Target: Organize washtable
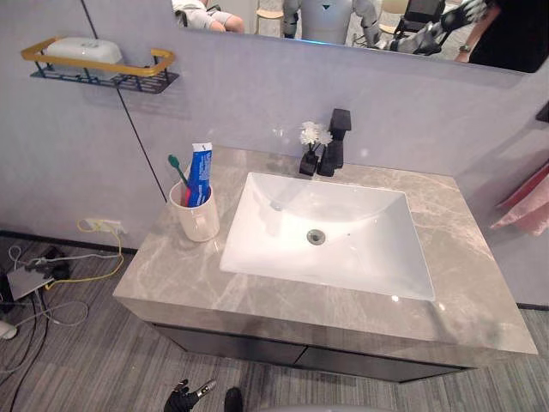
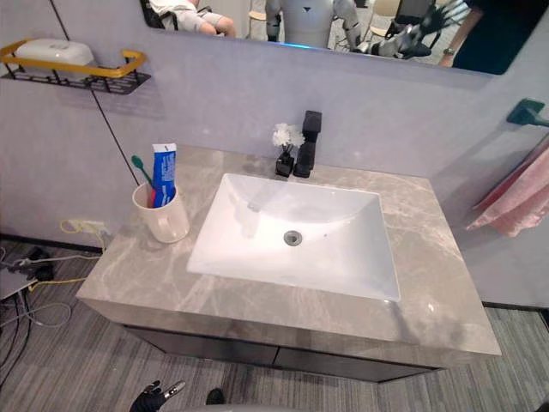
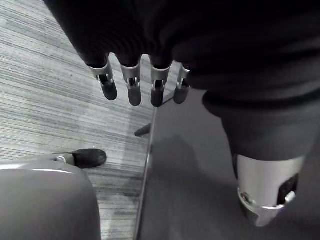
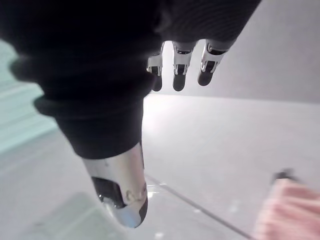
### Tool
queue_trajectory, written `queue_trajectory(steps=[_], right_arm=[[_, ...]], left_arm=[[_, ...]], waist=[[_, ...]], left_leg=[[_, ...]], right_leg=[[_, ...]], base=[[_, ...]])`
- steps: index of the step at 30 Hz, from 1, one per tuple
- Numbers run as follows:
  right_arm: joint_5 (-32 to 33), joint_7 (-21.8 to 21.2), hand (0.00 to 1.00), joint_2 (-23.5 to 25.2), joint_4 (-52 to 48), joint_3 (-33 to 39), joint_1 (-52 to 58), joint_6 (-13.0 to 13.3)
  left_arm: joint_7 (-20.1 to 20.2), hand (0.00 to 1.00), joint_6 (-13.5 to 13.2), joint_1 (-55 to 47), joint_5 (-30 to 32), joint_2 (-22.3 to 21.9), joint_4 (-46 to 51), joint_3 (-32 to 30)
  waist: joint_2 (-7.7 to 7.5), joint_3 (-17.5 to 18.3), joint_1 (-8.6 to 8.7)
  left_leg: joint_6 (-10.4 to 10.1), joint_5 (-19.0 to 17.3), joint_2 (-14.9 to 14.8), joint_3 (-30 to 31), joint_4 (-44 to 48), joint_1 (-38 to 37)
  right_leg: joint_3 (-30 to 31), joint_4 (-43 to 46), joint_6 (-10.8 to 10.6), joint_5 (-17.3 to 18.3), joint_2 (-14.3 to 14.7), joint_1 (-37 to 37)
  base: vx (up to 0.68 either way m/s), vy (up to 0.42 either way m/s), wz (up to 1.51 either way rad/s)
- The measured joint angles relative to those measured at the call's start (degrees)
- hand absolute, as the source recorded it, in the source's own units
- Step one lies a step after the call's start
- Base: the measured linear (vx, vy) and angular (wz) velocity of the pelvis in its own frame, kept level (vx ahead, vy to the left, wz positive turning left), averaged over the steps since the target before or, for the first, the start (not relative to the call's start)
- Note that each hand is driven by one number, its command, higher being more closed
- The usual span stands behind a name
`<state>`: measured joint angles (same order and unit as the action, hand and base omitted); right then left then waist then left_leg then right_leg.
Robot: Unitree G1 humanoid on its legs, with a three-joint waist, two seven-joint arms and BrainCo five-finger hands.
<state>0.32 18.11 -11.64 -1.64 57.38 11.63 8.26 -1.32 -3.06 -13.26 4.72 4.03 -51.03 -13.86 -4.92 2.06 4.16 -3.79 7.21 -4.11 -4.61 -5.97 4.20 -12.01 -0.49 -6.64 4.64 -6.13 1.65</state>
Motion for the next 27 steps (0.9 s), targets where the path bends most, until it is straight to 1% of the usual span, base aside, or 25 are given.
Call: queue_trajectory(steps=[2,3,4,5,6,7,8,9,11,12,13,14,15,16,18,21,23,27], right_arm=[[0.0,2.0,0.0,8.6,-0.2,-4.5,4.1,-1.5],[0.1,2.1,0.0,10.5,-0.4,-6.0,5.0,-1.9],[0.3,2.6,0.0,14.2,-0.9,-9.5,6.8,-2.6],[0.8,3.0,0.0,16.3,-0.8,-12.8,8.2,-2.6],[2.1,2.9,0.0,15.9,0.7,-15.8,8.8,-2.9],[3.7,2.8,0.0,16.1,2.2,-19.0,9.2,-2.8],[5.5,2.5,0.0,16.0,5.8,-22.0,9.2,-1.8],[7.0,1.7,0.0,16.0,8.2,-23.3,9.1,-1.6],[11.5,-0.8,0.0,15.7,20.6,-28.3,8.4,-1.5],[12.2,-1.6,0.0,15.6,23.6,-29.3,8.1,-1.5],[13.0,-3.1,0.0,15.5,27.9,-31.0,7.8,-1.9],[13.3,-5.9,0.0,15.5,32.6,-32.1,7.6,-2.4],[13.7,-8.4,0.0,15.5,36.6,-32.6,7.4,-2.8],[13.7,-9.7,0.0,15.4,38.9,-32.5,7.4,-3.4],[13.8,-11.3,0.0,15.5,42.2,-32.1,7.5,-4.2],[13.9,-13.3,0.0,15.5,46.8,-31.2,7.7,-4.4],[13.9,-13.6,0.0,15.4,49.9,-31.4,7.4,-4.5],[13.9,-14.8,0.0,15.2,53.6,-31.5,6.5,-4.7]], left_arm=[[-0.1,0.0,0.0,0.0,-0.1,-2.8,1.1,-0.4],[-0.1,0.0,0.0,0.1,-0.1,-3.4,1.3,-0.4],[-0.1,0.0,0.1,0.4,-0.4,-3.8,2.2,-0.3],[-0.1,0.0,0.1,0.6,-0.6,-4.3,2.3,-0.2],[-0.2,0.0,0.1,0.9,-0.9,-4.6,2.2,0.1],[-0.1,0.0,0.1,1.1,-1.9,-5.0,2.6,1.4],[-0.2,0.0,0.0,1.2,-2.1,-5.2,2.7,2.7],[-0.2,0.0,0.0,1.5,-2.5,-5.3,2.6,3.3],[-1.1,0.0,0.9,2.2,-3.3,-5.3,1.9,3.9],[-1.3,0.0,1.1,2.4,-3.8,-5.2,1.9,4.4],[-1.2,0.0,1.2,3.0,-4.1,-5.1,1.6,5.0],[-1.2,0.0,1.2,3.6,-4.2,-5.2,0.8,5.7],[-1.2,0.0,1.1,3.7,-4.2,-5.1,0.6,6.6],[-1.2,0.0,1.2,4.0,-4.2,-5.1,0.1,6.9],[-1.4,0.0,1.2,4.4,-4.1,-5.0,-0.8,6.9],[-1.4,0.0,1.0,5.1,-4.1,-4.2,-2.1,7.1],[-1.4,0.0,0.6,5.7,-4.0,-3.6,-3.3,7.3],[-1.4,0.0,0.0,6.3,-4.0,-2.7,-5.0,7.9]], waist=[[0.3,0.2,-0.06],[0.4,0.2,-0.06],[0.72,0.4,-0.18],[0.77,0.3,-0.17],[1.04,0.2,0.01],[1.39,0.2,-0.18],[1.93,-0.1,-0.18],[1.87,-0.2,-0.22],[2.32,-0.6,-0.83],[2.23,-0.6,-1.18],[2.33,-0.8,-1.91],[2.78,-1.1,-2.3],[3.32,-1.3,-2.55],[3.63,-1.6,-2.68],[3.89,-1.9,-2.74],[3.59,-2.0,-3.14],[3.11,-2.3,-3.28],[2.75,-2.9,-3.33]], left_leg=[[-0.1,-0.5,-0.4,-1.7,0.0,-0.9],[0.0,-0.6,-0.5,-2.2,0.0,-1.1],[-0.1,-1.0,-0.8,-3.4,0.0,-1.8],[-0.1,-1.2,-1.1,-4.2,0.0,-2.3],[-0.2,-1.6,-1.2,-5.1,0.0,-2.8],[-0.5,-2.2,-1.3,-6.1,0.0,-3.6],[-0.6,-2.5,-1.3,-6.9,0.0,-4.5],[-0.6,-2.6,-1.3,-7.1,0.0,-5.0],[-0.7,-2.9,-1.5,-7.6,0.0,-5.9],[-0.7,-2.9,-1.5,-7.7,0.0,-6.0],[-0.7,-2.9,-1.5,-8.1,0.0,-6.1],[-0.5,-3.1,-1.5,-8.2,0.0,-6.2],[-0.6,-3.4,-1.3,-8.2,0.0,-6.3],[-0.5,-3.4,-1.0,-8.2,0.0,-6.6],[-0.5,-3.7,-0.9,-8.2,0.0,-7.1],[-0.6,-3.8,-0.7,-7.9,0.0,-7.1],[-0.5,-3.7,-0.5,-7.3,0.0,-7.3],[-0.7,-3.8,-0.3,-6.4,0.0,-7.8]], right_leg=[[1.2,0.2,0.0,0.0,0.0,0.0],[1.3,0.2,0.0,0.0,-0.1,0.0],[1.1,0.3,0.0,-0.2,-0.2,0.0],[1.1,0.3,0.1,-0.5,-0.3,0.1],[1.0,0.6,0.1,-0.5,-0.5,0.1],[1.0,1.1,0.1,-0.5,-0.8,0.1],[1.1,1.6,0.1,-0.6,-1.0,0.4],[1.1,1.8,0.1,-0.6,-1.0,0.8],[1.3,2.3,0.2,-0.3,-1.0,1.3],[1.4,2.4,0.2,-0.2,-1.0,1.3],[1.6,2.4,0.5,-0.1,-0.9,1.3],[1.6,2.3,0.6,0.0,-1.0,1.3],[1.6,2.3,0.5,0.1,-1.0,1.6],[1.6,2.3,0.3,0.2,-1.0,1.9],[1.6,2.3,0.1,0.5,-1.1,2.3],[1.3,2.1,-0.2,0.4,-1.1,2.7],[0.9,1.5,-0.2,0.4,-1.1,3.5],[0.4,0.8,-0.3,0.5,-1.1,4.6]], base=[[0.02,-0.009,-0.31],[0.01,-0.005,-0.44],[0.0,-0.006,-0.46],[0.0,-0.01,-0.5],[0.0,-0.002,-0.48],[0.01,0.005,-0.43],[0.02,0.01,-0.33],[0.03,0.002,-0.15],[0.03,-0.006,-0.06],[0.01,-0.002,-0.09],[0.01,0.003,-0.08],[0.02,0.003,-0.05],[0.0,0.0,0.0],[0.04,0.009,0.03],[0.05,0.013,0.02],[0.06,0.004,0.04],[0.06,-0.002,0.11],[0.06,-0.006,0.09]])
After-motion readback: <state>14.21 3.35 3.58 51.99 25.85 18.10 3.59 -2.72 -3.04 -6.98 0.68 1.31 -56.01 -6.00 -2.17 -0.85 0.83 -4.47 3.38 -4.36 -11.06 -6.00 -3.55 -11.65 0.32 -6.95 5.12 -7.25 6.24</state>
